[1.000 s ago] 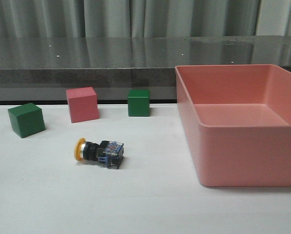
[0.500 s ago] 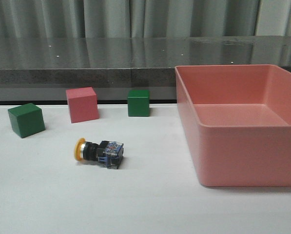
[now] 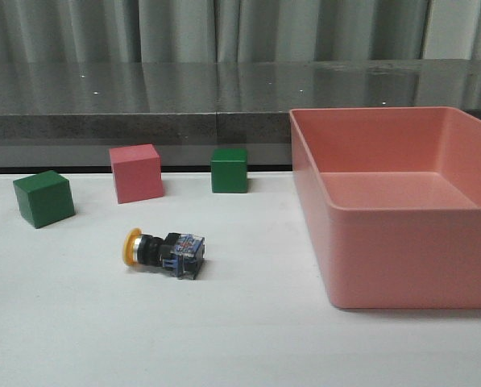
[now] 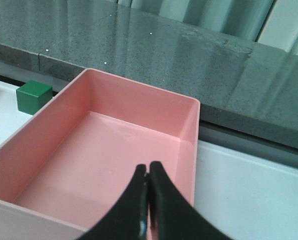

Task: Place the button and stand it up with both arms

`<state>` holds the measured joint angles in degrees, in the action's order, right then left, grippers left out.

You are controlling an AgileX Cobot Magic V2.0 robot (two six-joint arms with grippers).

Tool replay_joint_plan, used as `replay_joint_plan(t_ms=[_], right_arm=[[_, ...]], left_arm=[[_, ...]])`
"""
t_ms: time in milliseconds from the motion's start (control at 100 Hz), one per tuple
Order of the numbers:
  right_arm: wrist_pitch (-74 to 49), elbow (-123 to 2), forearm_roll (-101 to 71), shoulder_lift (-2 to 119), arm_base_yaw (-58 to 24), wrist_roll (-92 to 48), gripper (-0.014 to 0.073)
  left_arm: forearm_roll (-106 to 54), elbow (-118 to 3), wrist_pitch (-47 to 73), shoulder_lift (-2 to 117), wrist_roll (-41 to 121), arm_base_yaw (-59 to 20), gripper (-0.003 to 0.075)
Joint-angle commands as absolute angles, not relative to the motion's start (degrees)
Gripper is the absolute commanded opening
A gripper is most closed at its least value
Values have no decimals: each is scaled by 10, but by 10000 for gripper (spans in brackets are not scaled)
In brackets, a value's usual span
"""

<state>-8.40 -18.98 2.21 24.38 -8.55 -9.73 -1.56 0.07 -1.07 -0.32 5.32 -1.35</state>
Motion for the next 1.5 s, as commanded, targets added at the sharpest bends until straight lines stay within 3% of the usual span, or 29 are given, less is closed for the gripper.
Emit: replay_joint_plan(t_ms=[0,270,480,680,1070,1490], right_arm=[[-33,-203,25,245,-82,-96,-60],[-33,-203,25,245,-82,-96,-60],[-33,-203,25,245,-82,-96,-60],[-33,-203,25,245,-82,-96,-60],[-33,-203,25,245,-82,-96,-60],[-33,-203,25,245,-82,-96,-60]], left_arm=[[-21,17,-57,-19,47,-12,-19],[-111,17,-63,-19,47,-12,-19],[-118,1,-136,-19,47,-12,-19],[-178,-105,-10,14,47,-12,-19],[-175,-383,220,337,95,-12,-19],[-240,-520,236,617,381,-37,-18]])
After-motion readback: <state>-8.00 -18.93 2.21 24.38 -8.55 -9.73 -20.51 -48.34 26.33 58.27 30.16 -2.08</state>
